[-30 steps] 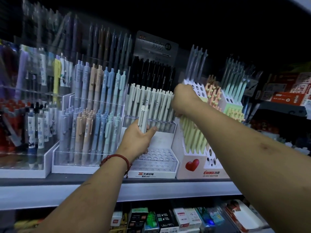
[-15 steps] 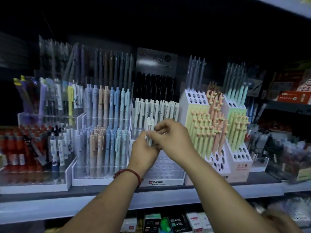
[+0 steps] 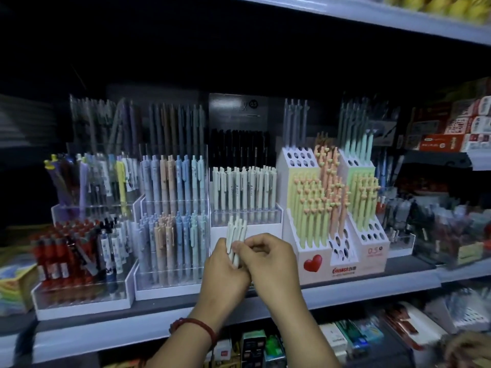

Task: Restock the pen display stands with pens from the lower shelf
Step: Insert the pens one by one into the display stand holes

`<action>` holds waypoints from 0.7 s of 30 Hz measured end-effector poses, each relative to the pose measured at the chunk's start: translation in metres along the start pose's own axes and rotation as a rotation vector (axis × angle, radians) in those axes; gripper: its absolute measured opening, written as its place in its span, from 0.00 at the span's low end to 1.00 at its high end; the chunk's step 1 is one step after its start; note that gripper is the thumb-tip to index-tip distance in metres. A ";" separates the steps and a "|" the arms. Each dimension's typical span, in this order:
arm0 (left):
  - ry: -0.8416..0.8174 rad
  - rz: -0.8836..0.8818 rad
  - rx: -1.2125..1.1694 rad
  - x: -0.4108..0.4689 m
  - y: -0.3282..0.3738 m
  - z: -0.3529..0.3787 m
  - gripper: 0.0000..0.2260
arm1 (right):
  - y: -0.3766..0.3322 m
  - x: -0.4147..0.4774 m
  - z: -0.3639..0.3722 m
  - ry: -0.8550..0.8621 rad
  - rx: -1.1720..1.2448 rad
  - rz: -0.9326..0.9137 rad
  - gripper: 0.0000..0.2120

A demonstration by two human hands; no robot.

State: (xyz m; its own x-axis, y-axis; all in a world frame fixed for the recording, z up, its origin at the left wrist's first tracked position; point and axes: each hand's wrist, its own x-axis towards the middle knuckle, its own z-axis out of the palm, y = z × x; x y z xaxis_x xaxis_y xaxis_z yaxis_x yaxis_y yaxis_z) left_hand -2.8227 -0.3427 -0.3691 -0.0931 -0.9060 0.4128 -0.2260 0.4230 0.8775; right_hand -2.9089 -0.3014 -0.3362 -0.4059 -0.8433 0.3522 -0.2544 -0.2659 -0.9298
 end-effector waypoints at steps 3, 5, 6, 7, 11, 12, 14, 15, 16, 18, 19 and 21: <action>-0.007 -0.009 0.004 -0.016 0.005 -0.004 0.09 | 0.003 -0.019 -0.001 0.008 0.027 0.022 0.06; -0.006 0.015 -0.014 -0.024 0.004 -0.006 0.07 | 0.005 -0.031 -0.004 -0.008 0.038 0.039 0.06; -0.011 0.022 -0.014 -0.028 0.004 -0.008 0.05 | 0.005 -0.036 -0.005 -0.015 0.052 0.050 0.07; -0.019 0.022 -0.001 -0.032 0.003 -0.009 0.06 | 0.006 -0.042 -0.006 -0.015 0.068 0.060 0.07; -0.043 0.001 0.025 -0.044 -0.001 -0.013 0.06 | 0.008 -0.060 -0.006 0.016 0.140 0.077 0.05; -0.047 -0.001 0.023 -0.047 0.000 -0.014 0.06 | 0.009 -0.064 -0.006 0.024 0.149 0.082 0.04; -0.062 -0.011 0.018 -0.052 0.001 -0.016 0.07 | 0.012 -0.069 -0.005 0.033 0.167 0.094 0.04; -0.070 -0.022 0.013 -0.054 -0.001 -0.017 0.08 | 0.013 -0.070 -0.005 0.037 0.177 0.100 0.03; -0.078 -0.037 0.007 -0.057 -0.001 -0.018 0.09 | 0.014 -0.073 -0.004 0.038 0.191 0.108 0.03; -0.079 -0.053 0.017 -0.061 -0.003 -0.022 0.08 | 0.014 -0.078 -0.003 0.044 0.220 0.117 0.02; -0.070 -0.052 0.031 -0.063 -0.004 -0.023 0.07 | 0.014 -0.079 -0.002 0.060 0.236 0.122 0.03; -0.038 -0.050 0.050 -0.068 -0.003 -0.026 0.05 | 0.014 -0.080 -0.003 0.099 0.286 0.142 0.03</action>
State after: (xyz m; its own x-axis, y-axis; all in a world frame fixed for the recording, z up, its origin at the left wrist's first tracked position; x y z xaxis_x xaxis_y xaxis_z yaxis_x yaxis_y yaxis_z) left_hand -2.7900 -0.2820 -0.3937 -0.1168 -0.9261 0.3586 -0.2789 0.3771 0.8832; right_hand -2.8829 -0.2360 -0.3772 -0.5062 -0.8358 0.2126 0.0616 -0.2809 -0.9578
